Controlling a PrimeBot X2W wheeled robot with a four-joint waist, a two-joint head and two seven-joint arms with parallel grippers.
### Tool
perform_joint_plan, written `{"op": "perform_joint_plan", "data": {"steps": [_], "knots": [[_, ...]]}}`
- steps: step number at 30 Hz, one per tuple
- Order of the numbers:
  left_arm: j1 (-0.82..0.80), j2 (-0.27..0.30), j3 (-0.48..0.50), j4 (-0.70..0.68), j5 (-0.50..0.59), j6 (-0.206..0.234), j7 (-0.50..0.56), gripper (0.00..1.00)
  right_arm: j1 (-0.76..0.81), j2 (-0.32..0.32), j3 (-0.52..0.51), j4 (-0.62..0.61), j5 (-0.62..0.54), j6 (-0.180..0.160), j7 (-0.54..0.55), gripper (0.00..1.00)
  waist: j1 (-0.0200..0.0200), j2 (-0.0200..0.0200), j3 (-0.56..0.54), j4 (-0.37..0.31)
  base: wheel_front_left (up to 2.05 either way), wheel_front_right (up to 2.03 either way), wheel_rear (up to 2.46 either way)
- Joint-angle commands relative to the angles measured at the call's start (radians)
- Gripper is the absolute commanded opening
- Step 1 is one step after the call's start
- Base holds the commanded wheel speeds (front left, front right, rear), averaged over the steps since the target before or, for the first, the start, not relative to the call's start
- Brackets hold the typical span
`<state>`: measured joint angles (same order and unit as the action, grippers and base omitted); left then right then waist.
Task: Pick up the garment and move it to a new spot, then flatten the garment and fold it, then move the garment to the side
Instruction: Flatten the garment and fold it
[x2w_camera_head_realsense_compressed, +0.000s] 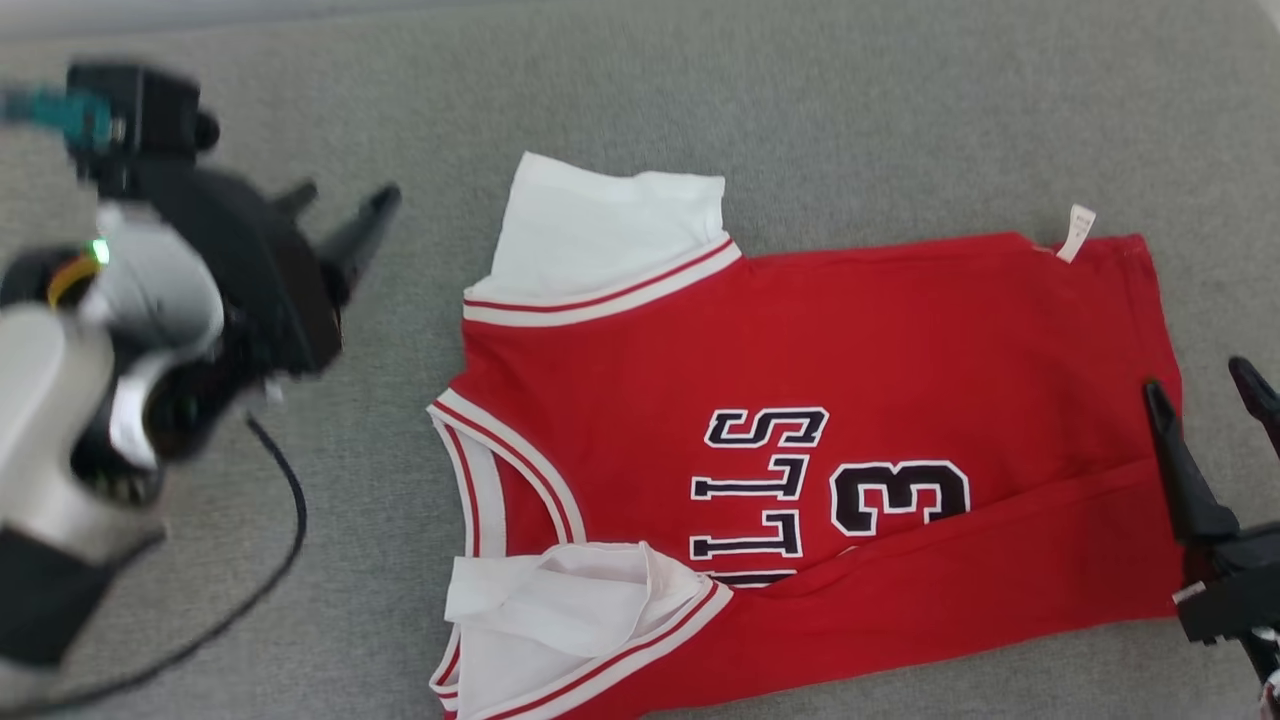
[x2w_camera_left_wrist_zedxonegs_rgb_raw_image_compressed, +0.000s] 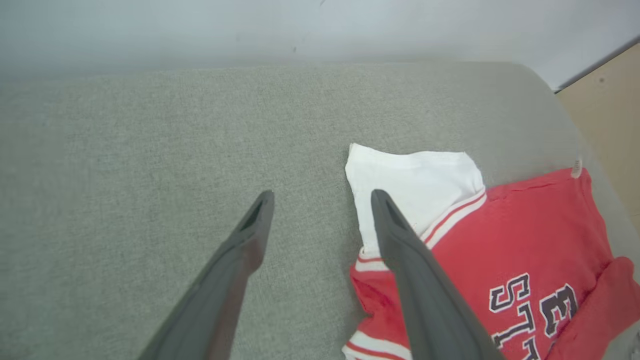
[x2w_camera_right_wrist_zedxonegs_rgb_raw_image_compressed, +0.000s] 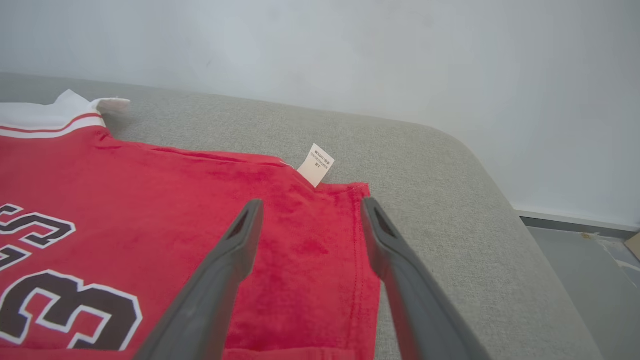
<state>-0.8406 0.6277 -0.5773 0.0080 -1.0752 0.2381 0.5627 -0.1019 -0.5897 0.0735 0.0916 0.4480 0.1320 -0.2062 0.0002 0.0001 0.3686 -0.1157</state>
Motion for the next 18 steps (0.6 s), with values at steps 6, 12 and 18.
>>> {"op": "perform_joint_plan", "data": {"steps": [6,12,18], "knots": [[-0.265,-0.055,-0.133,0.253,0.128,-0.089,0.125,1.00,-0.078,0.019,0.042,0.009,-0.020,-0.002,-0.003,1.00,-0.0002,-0.0001,0.120,-0.069,0.00,0.00,0.00],[-0.374,-0.124,-0.196,0.409,0.179,-0.151,0.145,1.00,-0.121,0.035,0.080,0.040,-0.021,-0.002,-0.015,1.00,-0.0002,-0.0001,0.158,-0.099,0.00,0.00,0.00],[-0.423,-0.155,-0.220,0.498,0.196,-0.187,0.150,1.00,-0.147,0.042,0.104,0.065,-0.016,-0.002,-0.027,1.00,-0.0002,-0.0001,0.172,-0.123,0.00,0.00,0.00]]}}
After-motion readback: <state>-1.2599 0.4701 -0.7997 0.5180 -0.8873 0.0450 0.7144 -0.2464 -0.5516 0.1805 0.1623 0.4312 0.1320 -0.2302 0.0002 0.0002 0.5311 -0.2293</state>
